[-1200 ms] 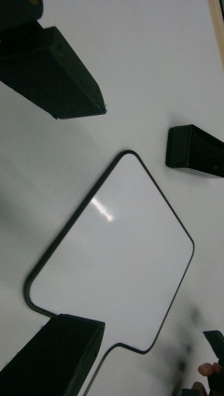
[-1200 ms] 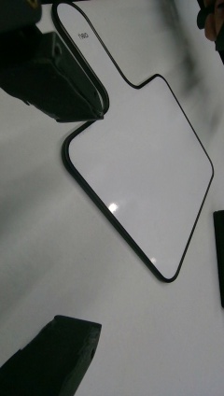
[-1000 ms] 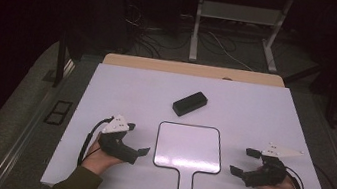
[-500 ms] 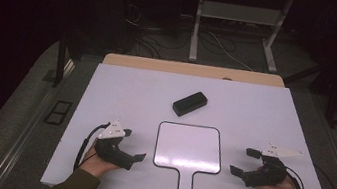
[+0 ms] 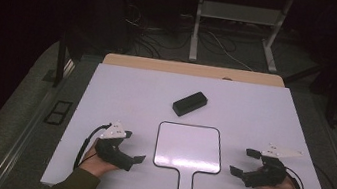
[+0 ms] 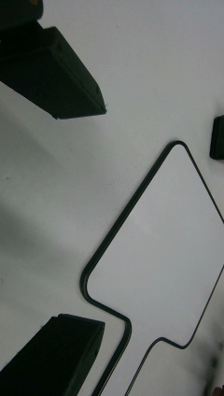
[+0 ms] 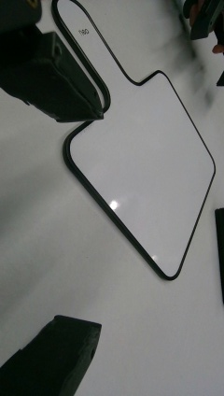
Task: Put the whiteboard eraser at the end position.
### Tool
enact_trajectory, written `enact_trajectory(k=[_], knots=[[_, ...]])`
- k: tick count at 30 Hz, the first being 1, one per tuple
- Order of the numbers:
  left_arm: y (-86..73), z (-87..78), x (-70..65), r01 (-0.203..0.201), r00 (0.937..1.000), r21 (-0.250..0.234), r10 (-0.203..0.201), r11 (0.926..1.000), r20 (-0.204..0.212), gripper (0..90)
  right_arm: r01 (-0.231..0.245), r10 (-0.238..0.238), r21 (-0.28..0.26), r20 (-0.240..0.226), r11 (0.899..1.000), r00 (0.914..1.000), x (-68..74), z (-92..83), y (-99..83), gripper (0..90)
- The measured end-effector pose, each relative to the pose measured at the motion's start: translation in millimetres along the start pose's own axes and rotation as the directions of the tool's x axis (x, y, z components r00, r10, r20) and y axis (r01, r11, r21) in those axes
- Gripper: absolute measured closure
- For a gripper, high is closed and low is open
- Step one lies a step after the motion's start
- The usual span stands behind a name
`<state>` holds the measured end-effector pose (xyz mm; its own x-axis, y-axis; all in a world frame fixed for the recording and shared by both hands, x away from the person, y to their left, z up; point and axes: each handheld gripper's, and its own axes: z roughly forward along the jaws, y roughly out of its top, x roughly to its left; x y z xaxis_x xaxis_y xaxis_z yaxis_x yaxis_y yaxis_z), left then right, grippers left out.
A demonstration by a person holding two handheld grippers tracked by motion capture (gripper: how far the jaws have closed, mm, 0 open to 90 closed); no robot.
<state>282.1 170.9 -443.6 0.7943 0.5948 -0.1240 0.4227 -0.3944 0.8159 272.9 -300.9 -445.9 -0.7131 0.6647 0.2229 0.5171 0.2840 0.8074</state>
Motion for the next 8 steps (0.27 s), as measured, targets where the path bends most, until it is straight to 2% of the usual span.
enact_trajectory(k=[8], knots=[[1.0,0.9,0.3,-0.003,1.0000,0.012,0.003,0.9999,0.006,0.0,0.000,0.000,0.002,-0.001,1.000,1.0000,0.2,-0.2,-0.5,0.0]])
